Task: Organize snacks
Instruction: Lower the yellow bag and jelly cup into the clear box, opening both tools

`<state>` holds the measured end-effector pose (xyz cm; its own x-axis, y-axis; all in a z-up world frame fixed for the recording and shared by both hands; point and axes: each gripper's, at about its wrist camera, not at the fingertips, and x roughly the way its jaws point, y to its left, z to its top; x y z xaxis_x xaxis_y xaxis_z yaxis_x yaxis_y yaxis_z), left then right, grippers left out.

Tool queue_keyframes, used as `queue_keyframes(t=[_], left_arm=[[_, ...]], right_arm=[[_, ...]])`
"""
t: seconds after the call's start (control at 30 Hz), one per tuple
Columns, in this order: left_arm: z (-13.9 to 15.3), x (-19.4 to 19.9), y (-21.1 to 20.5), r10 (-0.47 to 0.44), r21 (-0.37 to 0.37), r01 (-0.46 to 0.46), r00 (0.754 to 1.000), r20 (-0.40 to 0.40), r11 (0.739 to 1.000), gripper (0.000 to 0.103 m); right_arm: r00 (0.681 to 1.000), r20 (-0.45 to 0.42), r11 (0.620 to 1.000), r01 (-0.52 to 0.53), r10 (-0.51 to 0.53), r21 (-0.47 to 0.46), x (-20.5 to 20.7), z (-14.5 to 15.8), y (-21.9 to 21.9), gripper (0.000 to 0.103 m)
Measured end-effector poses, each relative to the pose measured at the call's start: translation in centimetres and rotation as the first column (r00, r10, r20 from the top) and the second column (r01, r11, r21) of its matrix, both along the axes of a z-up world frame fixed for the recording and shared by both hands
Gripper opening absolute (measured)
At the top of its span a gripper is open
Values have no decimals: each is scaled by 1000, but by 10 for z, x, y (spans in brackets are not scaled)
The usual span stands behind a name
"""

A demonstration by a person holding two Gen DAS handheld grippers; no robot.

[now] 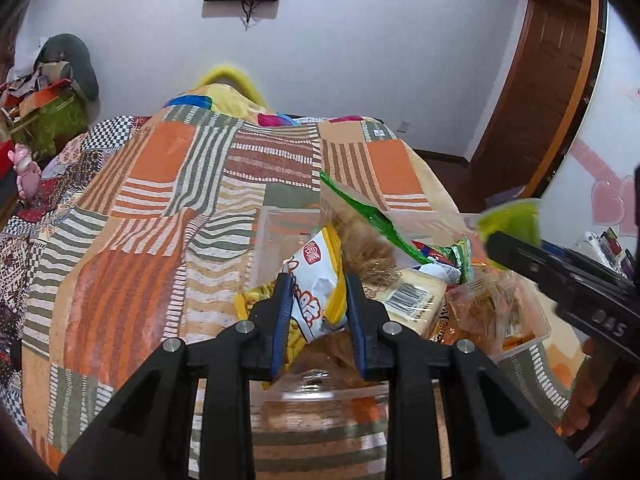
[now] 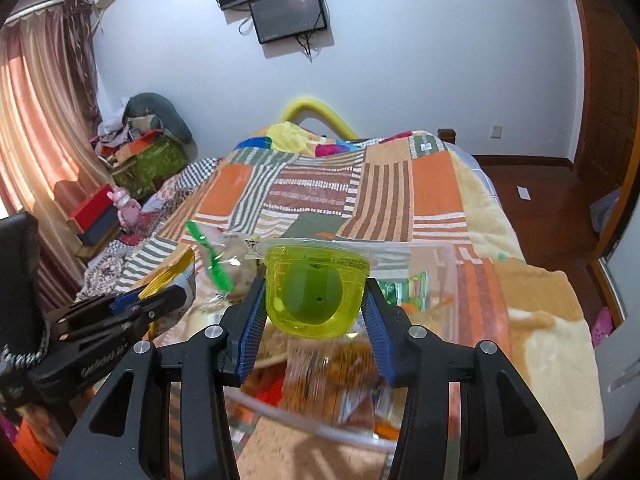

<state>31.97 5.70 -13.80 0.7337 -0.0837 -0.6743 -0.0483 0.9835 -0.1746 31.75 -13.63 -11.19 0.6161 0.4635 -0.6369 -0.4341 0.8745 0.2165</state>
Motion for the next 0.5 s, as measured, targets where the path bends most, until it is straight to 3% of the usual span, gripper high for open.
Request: queue_keyframes(t=[0.23, 0.27, 0.33, 0.5], left_arm=[[-8, 7, -5, -30, 10, 30, 999, -15, 999, 30], [-9, 7, -5, -39, 2, 39, 999, -19, 999, 39], [-10, 7, -7, -51, -11, 51, 998, -32, 999, 65], [-12, 1, -10, -53, -14, 52, 997, -48, 999, 68]], right_arm=[[998, -62, 1000, 3, -4, -17, 16, -18, 7, 44], [998, -71, 1000, 2, -3, -21, 17, -20, 6, 44], [996, -86, 999, -3, 0, -38, 15, -24, 6, 44], [998, -57, 1000, -6, 4, -28, 4, -13, -2, 45]])
